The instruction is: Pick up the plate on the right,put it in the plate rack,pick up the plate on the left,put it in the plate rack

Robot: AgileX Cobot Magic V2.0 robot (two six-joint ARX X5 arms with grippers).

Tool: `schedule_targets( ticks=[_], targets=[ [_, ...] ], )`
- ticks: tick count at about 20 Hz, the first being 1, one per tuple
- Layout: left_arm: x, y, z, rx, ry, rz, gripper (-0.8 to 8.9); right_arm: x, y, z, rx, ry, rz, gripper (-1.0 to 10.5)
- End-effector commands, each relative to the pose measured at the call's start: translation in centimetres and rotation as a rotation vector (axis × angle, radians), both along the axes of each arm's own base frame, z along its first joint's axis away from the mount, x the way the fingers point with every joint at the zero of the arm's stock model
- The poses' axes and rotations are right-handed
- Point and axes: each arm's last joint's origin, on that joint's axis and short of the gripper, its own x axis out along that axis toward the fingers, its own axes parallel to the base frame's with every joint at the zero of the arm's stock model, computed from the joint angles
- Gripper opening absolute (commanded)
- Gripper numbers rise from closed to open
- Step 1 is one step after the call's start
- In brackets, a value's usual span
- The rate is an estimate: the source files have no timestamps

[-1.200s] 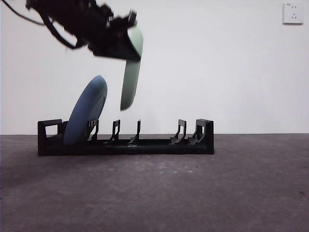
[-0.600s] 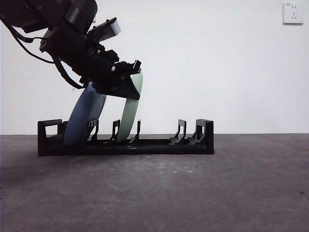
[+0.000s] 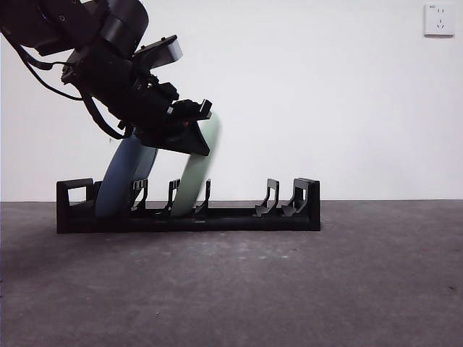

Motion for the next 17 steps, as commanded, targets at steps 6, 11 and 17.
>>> schedule_targets(
  ticks=[6, 11, 17],
  targets=[
    [0.0, -0.3, 0.0, -0.008, 0.006, -0.009, 2.23, -0.1, 0.0, -0.3, -0.015, 0.022, 0.010, 3.1],
    [-1.2, -0.9, 1.9, -0.032, -0.020, -0.035, 2.23, -0.1, 0.0, -0.3, -0.019, 0.017, 0.015, 3.1],
    [-5.0, 0.6, 6.8, -0.024, -0.004, -0.046, 2.21, -0.1, 0.0, -0.3, -0.030, 0.004, 0.033, 3.1]
  ],
)
